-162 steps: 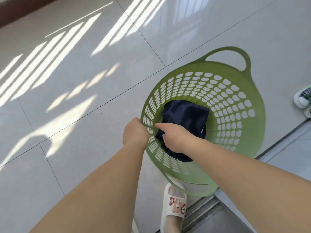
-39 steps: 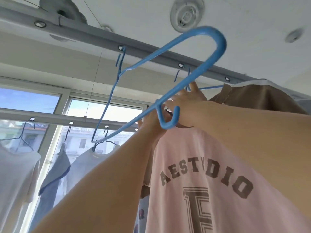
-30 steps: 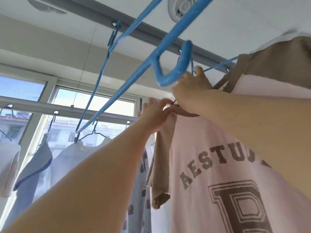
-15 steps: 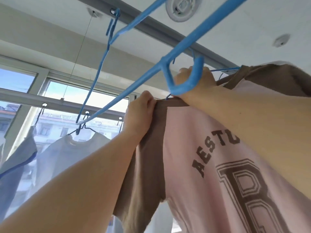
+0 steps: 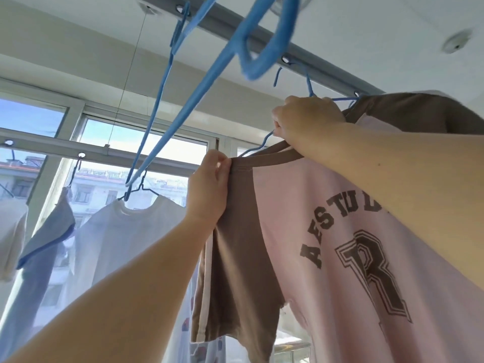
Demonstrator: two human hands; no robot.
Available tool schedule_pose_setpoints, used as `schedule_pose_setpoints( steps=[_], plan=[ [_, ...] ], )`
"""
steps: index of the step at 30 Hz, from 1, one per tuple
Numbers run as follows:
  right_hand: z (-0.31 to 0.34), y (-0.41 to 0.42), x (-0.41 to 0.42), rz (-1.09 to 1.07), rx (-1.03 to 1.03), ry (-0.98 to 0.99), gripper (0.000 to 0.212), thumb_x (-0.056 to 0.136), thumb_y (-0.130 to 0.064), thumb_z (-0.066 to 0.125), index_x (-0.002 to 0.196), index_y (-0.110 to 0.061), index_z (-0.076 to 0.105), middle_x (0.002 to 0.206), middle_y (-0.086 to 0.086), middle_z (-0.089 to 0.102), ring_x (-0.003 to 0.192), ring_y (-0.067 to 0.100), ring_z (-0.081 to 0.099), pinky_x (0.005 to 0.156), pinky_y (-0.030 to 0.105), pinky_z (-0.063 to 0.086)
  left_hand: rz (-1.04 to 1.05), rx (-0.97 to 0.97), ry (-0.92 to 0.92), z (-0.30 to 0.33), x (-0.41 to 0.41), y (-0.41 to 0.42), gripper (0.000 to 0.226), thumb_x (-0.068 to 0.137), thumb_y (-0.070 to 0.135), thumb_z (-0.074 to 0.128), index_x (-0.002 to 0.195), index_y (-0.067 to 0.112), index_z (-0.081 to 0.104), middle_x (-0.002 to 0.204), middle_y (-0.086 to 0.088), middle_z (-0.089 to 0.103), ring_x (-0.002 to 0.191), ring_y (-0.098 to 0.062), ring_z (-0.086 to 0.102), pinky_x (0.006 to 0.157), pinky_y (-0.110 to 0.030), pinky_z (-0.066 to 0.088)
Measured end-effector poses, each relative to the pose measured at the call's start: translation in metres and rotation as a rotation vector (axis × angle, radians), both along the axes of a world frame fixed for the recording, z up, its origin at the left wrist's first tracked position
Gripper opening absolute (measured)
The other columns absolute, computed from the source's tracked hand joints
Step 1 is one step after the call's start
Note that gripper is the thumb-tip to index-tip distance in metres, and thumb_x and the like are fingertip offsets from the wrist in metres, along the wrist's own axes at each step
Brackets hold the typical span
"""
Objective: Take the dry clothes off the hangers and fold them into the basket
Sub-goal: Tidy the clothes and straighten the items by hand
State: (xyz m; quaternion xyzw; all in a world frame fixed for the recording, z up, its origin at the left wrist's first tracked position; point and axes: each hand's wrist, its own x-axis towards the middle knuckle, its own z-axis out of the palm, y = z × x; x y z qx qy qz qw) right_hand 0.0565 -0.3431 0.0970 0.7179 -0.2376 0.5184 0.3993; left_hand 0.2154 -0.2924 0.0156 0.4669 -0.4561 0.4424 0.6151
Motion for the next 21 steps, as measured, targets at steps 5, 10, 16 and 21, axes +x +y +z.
schedule_pose_setpoints(
  steps=[5, 10, 16, 21],
  plan=[
    [-0.003, 0.006, -0.001, -0.023, -0.014, -0.040, 0.023, 0.097, -0.012, 0.039, 0.116, -0.009, 0.053, 0.114, 0.013, 0.050, 0.105, 0.035, 0.054, 0.088, 0.043, 0.037, -0.159, 0.279, 0.150, -0.006, -0.002, 0.009, 0.034, 0.085, 0.047, 0.057, 0.080, 0.013, 0.057, 0.069, -0.002, 0.061, 0.064, -0.016, 0.056, 0.060, -0.026, 0.043],
    [-0.010, 0.013, 0.005, 0.001, 0.056, -0.037, 0.033, 0.095, -0.009, 0.038, 0.126, -0.011, 0.047, 0.125, 0.012, 0.049, 0.119, 0.032, 0.046, 0.102, 0.047, 0.030, -0.325, 0.459, 0.250, -0.011, -0.015, 0.014, 0.039, 0.084, 0.035, 0.066, 0.082, -0.004, 0.065, 0.067, -0.009, 0.059, 0.057, -0.014, 0.050, 0.048, -0.015, 0.038],
    [-0.049, 0.009, 0.009, 0.183, -0.145, -0.034, 0.039, 0.091, -0.006, 0.040, 0.130, -0.013, 0.044, 0.136, 0.009, 0.041, 0.127, 0.027, 0.035, 0.103, 0.041, 0.026, -0.443, 0.516, 0.315, -0.013, -0.027, 0.024, 0.034, 0.084, 0.031, 0.066, 0.094, -0.001, 0.068, 0.079, -0.015, 0.067, 0.064, -0.020, 0.060, 0.063, -0.029, 0.050],
    [-0.106, 0.009, 0.007, 0.294, -0.003, 0.067, 0.035, 0.091, -0.011, 0.043, 0.125, -0.019, 0.048, 0.125, 0.002, 0.048, 0.118, 0.023, 0.042, 0.101, 0.035, 0.026, -0.292, 0.824, 0.290, -0.033, -0.038, 0.027, 0.029, 0.078, 0.033, 0.071, 0.085, 0.005, 0.071, 0.078, -0.012, 0.070, 0.069, -0.020, 0.064, 0.073, -0.033, 0.055]
  ],
)
